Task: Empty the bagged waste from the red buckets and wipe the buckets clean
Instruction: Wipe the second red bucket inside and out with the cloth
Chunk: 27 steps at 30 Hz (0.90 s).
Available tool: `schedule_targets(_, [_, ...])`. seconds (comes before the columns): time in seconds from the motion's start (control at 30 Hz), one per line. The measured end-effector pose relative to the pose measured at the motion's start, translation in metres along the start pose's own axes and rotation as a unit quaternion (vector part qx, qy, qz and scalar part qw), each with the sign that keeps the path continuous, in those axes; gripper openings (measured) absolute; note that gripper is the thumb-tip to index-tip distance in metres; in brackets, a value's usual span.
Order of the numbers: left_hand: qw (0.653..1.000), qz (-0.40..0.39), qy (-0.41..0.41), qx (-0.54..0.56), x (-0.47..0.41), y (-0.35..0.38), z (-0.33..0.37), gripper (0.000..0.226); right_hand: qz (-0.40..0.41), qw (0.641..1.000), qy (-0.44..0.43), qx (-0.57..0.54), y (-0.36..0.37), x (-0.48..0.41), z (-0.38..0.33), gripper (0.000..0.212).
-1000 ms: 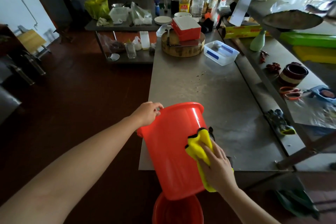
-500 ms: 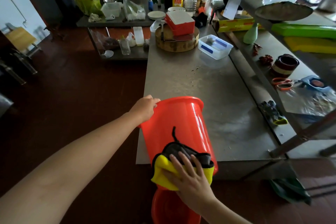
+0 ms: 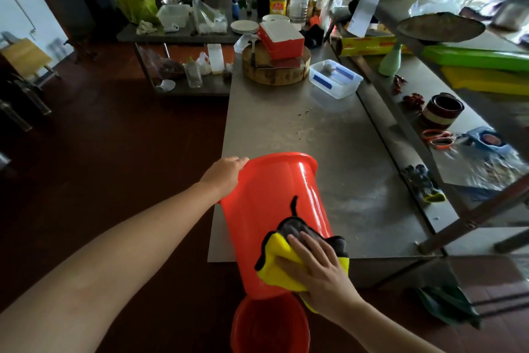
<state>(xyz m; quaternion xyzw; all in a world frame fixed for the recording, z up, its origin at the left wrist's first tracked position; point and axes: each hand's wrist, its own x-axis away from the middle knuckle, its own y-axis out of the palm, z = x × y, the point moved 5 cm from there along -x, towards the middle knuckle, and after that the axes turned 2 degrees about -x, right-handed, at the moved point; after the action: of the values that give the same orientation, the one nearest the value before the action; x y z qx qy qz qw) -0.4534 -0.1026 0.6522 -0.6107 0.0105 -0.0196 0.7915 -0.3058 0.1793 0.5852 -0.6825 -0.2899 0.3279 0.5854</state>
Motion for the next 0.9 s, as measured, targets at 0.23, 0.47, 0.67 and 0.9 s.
schedule_targets(0.23, [0.999, -0.021, 0.027, -0.007, -0.012, 0.002, -0.010, 0.058, -0.084, 0.968, -0.209, 0.108, -0.014, -0.064, 0.001, 0.072])
schedule_targets(0.47, [0.998, -0.022, 0.061, -0.013, -0.030, 0.003, -0.007, 0.058, -0.111, 0.979, -0.154, 0.078, -0.040, -0.170, 0.037, 0.061])
schedule_targets(0.67, [0.996, -0.041, 0.073, -0.004, -0.030, 0.000, -0.013, 0.055, -0.095, 0.985, -0.127, 0.070, -0.047, -0.205, 0.041, 0.057])
schedule_targets(0.9, [0.996, -0.054, 0.061, 0.040, -0.018, -0.001, -0.027, 0.047, -0.134, 0.970, -0.185, 0.088, -0.022, -0.116, 0.001, 0.072])
